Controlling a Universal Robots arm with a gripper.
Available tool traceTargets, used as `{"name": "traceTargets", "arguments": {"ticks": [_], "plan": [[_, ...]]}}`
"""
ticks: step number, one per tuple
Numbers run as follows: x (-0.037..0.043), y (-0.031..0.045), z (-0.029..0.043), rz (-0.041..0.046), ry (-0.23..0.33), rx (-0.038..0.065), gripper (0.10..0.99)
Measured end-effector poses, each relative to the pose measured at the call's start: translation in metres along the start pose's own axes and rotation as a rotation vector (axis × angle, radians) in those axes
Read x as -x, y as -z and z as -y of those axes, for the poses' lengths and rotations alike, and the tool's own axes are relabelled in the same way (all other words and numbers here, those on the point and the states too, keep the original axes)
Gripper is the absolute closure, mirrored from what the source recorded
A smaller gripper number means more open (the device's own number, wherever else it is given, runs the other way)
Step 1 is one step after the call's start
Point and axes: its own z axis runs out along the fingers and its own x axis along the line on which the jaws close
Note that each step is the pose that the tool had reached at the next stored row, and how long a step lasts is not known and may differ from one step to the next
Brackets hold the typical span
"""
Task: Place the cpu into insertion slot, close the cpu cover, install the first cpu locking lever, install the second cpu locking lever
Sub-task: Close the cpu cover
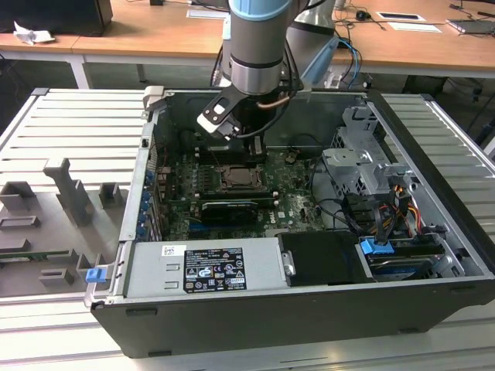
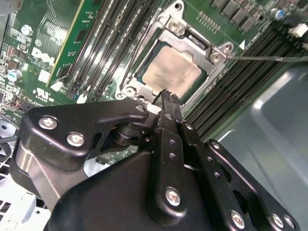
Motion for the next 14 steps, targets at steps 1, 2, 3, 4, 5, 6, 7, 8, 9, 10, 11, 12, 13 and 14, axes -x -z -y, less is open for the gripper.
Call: {"name": "traceTargets", "arguments": {"ticks": [1, 2, 3, 4, 5, 6, 7, 8, 9, 10, 11, 12, 13, 14], "plan": [[-0.0002, 0.0001, 0.0022, -0.0001, 0.000, 0.000, 0.980], [-0.0003, 0.0001, 0.0037, -0.0001, 0.000, 0.000, 0.980], [-0.0004, 0.0002, 0.0051, 0.0000, 0.000, 0.000, 0.980], [-0.0005, 0.0003, 0.0072, -0.0001, 0.001, 0.000, 0.980], [-0.0006, 0.0003, 0.0087, -0.0001, 0.001, 0.000, 0.980], [-0.0007, 0.0004, 0.0104, 0.0000, 0.000, 0.000, 0.980], [-0.0009, 0.0004, 0.0125, -0.0001, 0.000, 0.000, 0.980], [-0.0010, 0.0004, 0.0136, -0.0001, 0.000, 0.000, 0.980], [-0.0011, 0.0004, 0.0143, -0.0001, 0.000, 0.000, 0.980], [-0.0012, 0.0004, 0.0149, 0.0000, 0.000, 0.000, 0.980], [-0.0012, 0.0004, 0.0152, 0.0000, 0.000, 0.000, 0.980], [-0.0012, 0.0004, 0.0152, 0.0000, 0.001, 0.000, 0.980], [-0.0012, 0.0004, 0.0153, 0.0000, 0.001, 0.000, 0.980], [-0.0012, 0.0004, 0.0154, 0.0000, 0.001, 0.000, 0.980]]}}
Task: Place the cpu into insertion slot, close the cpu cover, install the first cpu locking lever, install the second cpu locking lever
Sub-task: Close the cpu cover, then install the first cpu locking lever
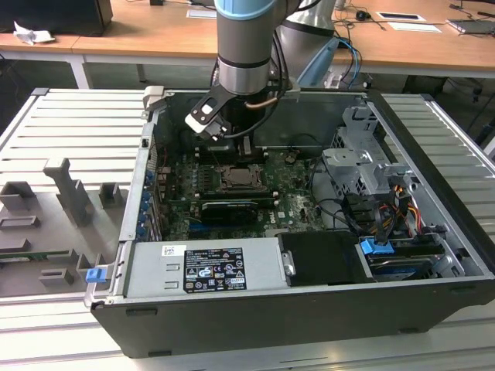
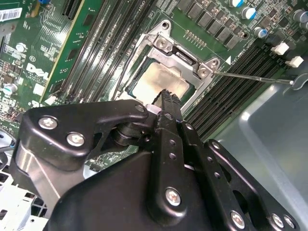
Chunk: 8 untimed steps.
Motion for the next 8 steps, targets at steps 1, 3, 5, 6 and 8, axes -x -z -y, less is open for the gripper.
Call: {"name": "traceTargets", "arguments": {"ticks": [1, 3, 5, 6, 8], "plan": [[0.0000, 0.0000, 0.0002, 0.0000, 0.000, 0.000, 0.980], [-0.0001, 0.0000, 0.0007, -0.0001, 0.000, 0.000, 0.980], [-0.0002, 0.0019, 0.0006, -0.0001, 0.000, 0.000, 0.980], [-0.0002, 0.0040, 0.0005, 0.0000, 0.000, 0.000, 0.980], [-0.0004, 0.0078, 0.0003, -0.0001, 0.000, 0.000, 0.980]]}}
